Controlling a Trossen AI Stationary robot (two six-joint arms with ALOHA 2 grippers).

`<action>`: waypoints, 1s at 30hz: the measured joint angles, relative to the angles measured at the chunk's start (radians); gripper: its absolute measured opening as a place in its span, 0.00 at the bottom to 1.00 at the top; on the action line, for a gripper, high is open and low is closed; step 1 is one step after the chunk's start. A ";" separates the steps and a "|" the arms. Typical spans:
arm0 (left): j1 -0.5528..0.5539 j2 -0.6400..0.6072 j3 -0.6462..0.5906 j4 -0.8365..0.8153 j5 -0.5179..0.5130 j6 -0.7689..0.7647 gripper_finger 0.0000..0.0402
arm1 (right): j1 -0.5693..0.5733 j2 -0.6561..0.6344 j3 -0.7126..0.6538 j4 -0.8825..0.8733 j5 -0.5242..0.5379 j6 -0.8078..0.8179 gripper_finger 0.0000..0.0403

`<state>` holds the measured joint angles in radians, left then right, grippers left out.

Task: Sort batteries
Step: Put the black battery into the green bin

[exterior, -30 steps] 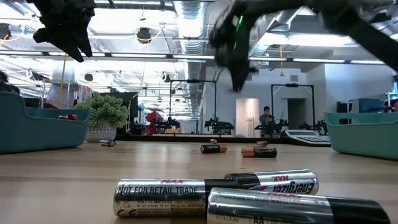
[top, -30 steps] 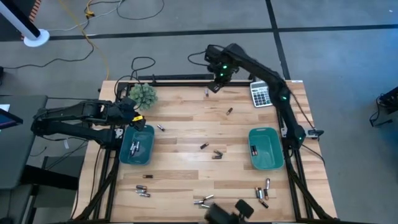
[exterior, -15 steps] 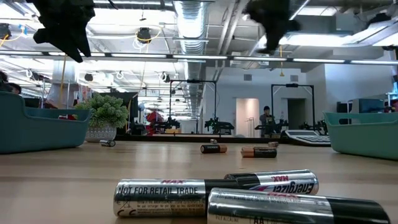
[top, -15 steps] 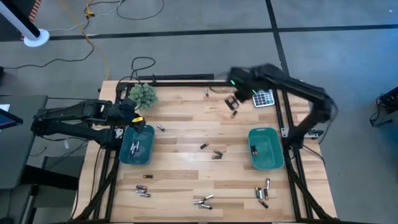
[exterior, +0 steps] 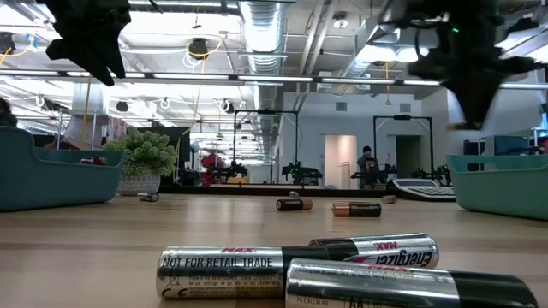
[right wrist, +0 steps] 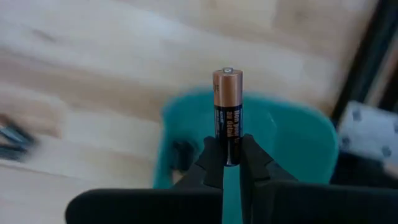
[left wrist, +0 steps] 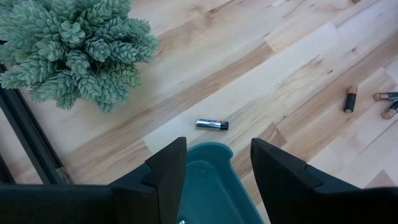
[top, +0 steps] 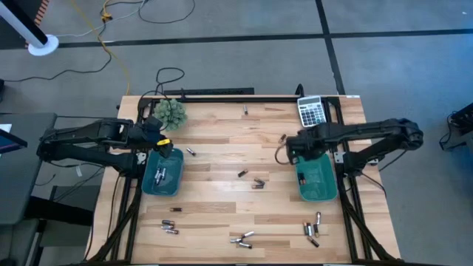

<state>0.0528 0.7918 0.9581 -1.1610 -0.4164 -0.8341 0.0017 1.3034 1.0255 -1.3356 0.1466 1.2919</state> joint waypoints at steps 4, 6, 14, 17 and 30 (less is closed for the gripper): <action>0.000 0.000 0.000 0.000 0.001 0.000 0.43 | 0.078 0.015 -0.079 0.070 -0.069 0.082 0.04; 0.000 0.000 0.000 0.000 0.007 0.000 0.43 | 0.114 0.014 -0.124 0.114 -0.096 0.125 0.04; 0.000 0.000 0.000 0.000 0.016 0.012 0.43 | 0.209 0.015 -0.346 0.396 -0.224 0.269 0.04; 0.000 0.000 0.000 0.000 0.016 0.012 0.43 | 0.209 0.015 -0.409 0.472 -0.254 0.288 0.04; 0.000 0.000 0.000 0.000 0.020 0.012 0.43 | 0.208 0.015 -0.432 0.481 -0.256 0.303 0.18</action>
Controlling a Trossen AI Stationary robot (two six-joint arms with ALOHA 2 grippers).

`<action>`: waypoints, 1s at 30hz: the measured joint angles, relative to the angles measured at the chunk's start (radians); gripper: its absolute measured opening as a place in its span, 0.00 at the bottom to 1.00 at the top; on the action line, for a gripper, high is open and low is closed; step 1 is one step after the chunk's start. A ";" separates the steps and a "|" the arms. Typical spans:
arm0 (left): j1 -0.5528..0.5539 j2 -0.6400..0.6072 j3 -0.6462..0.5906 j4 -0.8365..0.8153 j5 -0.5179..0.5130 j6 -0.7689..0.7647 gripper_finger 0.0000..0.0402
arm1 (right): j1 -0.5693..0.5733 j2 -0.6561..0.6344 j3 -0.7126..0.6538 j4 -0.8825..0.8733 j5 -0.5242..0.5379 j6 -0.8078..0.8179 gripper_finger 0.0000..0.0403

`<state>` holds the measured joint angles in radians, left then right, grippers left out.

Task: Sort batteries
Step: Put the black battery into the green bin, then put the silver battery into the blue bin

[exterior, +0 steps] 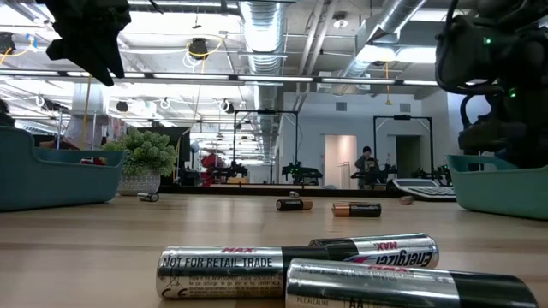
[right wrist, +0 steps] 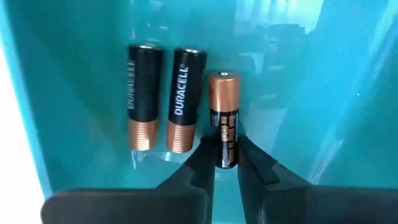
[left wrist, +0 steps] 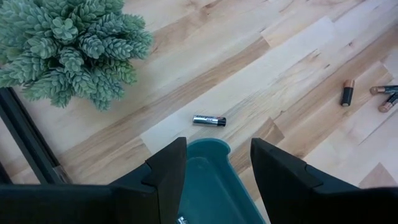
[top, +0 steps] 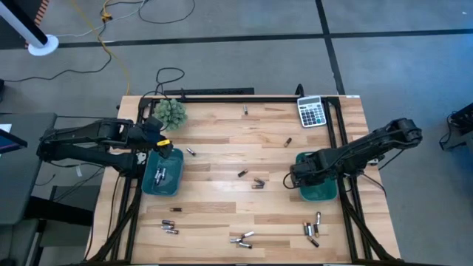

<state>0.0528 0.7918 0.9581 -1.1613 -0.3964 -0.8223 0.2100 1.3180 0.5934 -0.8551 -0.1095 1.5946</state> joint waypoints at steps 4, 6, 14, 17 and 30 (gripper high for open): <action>0.000 0.000 0.000 0.000 0.003 0.003 0.43 | 0.000 0.000 -0.001 0.001 0.001 0.002 0.26; 0.000 0.000 0.000 0.000 0.004 0.014 0.43 | 0.000 -0.003 -0.001 0.003 0.002 0.002 0.30; 0.000 0.000 0.000 0.000 0.005 0.018 0.43 | 0.000 -0.084 0.081 -0.124 0.017 0.004 0.42; 0.000 0.000 0.000 0.000 0.005 0.026 0.43 | 0.000 -0.129 0.150 -0.215 0.058 0.005 0.43; 0.000 0.000 0.000 0.000 0.006 0.026 0.43 | -0.087 -0.280 0.396 -0.293 0.401 -0.149 0.41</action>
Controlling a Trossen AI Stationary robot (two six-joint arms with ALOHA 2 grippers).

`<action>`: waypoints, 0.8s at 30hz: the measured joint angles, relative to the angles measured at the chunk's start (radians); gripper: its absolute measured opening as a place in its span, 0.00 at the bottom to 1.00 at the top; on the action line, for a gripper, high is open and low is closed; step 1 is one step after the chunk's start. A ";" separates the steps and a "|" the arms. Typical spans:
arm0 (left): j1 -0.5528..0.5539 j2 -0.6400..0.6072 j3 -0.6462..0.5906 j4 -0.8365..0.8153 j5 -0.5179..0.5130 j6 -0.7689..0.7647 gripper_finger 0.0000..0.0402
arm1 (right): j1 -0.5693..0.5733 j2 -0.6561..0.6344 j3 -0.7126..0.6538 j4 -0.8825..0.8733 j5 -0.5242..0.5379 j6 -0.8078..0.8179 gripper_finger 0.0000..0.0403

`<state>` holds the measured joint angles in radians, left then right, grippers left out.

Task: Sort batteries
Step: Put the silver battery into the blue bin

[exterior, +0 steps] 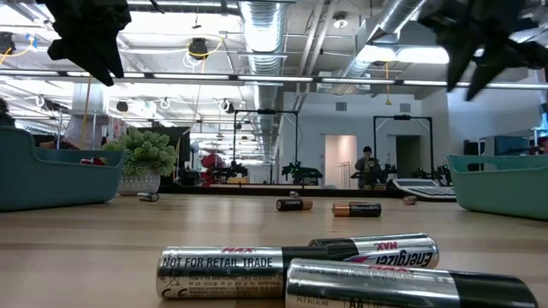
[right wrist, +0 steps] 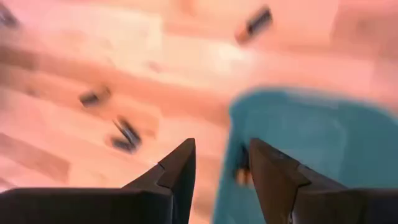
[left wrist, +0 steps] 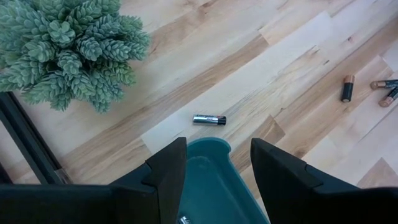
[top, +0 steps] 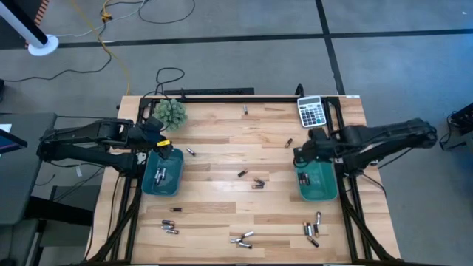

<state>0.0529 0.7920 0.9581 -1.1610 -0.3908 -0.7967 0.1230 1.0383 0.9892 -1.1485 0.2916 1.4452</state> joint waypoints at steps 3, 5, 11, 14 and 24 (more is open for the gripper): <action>0.000 0.000 0.000 0.000 0.000 -0.001 0.43 | -0.077 0.004 0.002 0.095 0.033 -0.112 0.41; 0.000 0.000 0.000 0.001 0.000 -0.001 0.43 | -0.141 0.024 0.002 0.183 0.035 -0.200 0.41; 0.000 0.000 0.000 0.002 0.000 -0.017 0.43 | -0.322 0.148 0.002 0.579 0.042 -0.516 0.41; 0.000 0.000 0.000 0.001 0.000 -0.022 0.43 | -0.397 0.240 0.002 0.835 0.031 -0.631 0.41; 0.000 0.000 0.000 0.001 0.000 -0.038 0.43 | -0.578 0.679 0.448 0.808 -0.227 -0.937 0.48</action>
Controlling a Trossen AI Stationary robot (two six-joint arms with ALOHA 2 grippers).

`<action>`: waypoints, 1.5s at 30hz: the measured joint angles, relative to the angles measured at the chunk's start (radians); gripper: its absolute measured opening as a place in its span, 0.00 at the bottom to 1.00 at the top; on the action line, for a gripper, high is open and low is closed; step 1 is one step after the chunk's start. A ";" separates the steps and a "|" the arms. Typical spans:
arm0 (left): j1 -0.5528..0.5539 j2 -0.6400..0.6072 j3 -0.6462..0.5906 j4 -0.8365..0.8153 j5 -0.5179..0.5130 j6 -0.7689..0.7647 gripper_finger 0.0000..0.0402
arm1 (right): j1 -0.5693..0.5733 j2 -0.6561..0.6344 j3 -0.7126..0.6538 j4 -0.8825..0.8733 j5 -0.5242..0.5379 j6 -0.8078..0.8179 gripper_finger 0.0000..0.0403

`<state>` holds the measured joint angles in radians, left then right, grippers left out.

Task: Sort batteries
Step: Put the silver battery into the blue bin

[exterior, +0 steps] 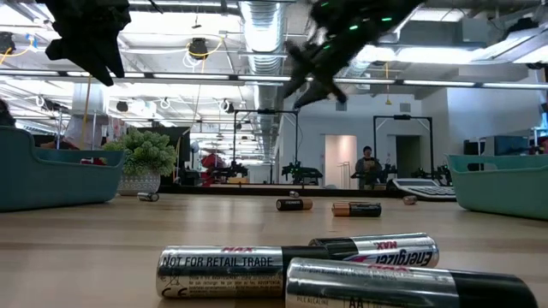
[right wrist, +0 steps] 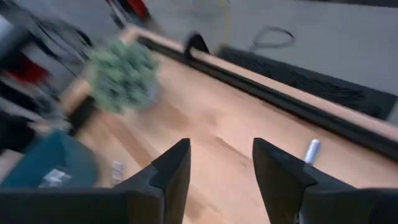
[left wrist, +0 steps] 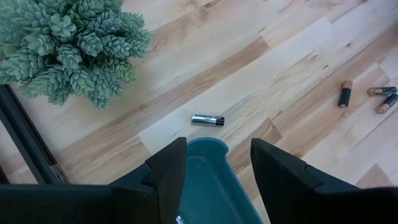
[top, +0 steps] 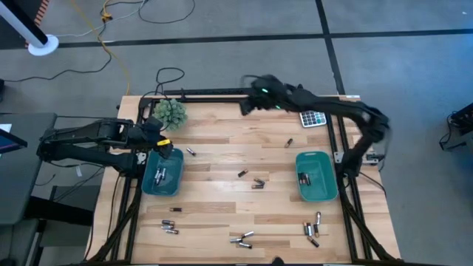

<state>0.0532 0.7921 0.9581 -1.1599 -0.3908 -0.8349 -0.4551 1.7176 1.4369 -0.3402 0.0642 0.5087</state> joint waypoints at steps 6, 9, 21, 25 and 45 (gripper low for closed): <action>0.000 0.000 0.000 0.000 -0.001 -0.014 0.43 | -0.059 0.318 0.447 -0.416 -0.006 -0.047 0.58; 0.000 0.000 0.000 0.000 -0.004 -0.015 0.43 | -0.095 0.463 0.630 -0.598 -0.010 -0.047 0.62; 0.000 0.000 0.000 -0.001 -0.015 -0.015 0.43 | -0.174 0.779 0.899 -0.819 -0.140 0.013 0.65; 0.000 0.000 0.000 -0.001 -0.018 -0.015 0.43 | -0.195 0.829 0.899 -0.849 -0.154 0.020 0.65; 0.001 0.000 0.000 0.002 -0.040 -0.043 0.43 | -0.263 0.861 0.899 -0.871 -0.233 -0.017 0.22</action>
<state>0.0540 0.7918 0.9581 -1.1580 -0.4305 -0.8774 -0.7176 2.5788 2.3363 -1.2108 -0.1690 0.4916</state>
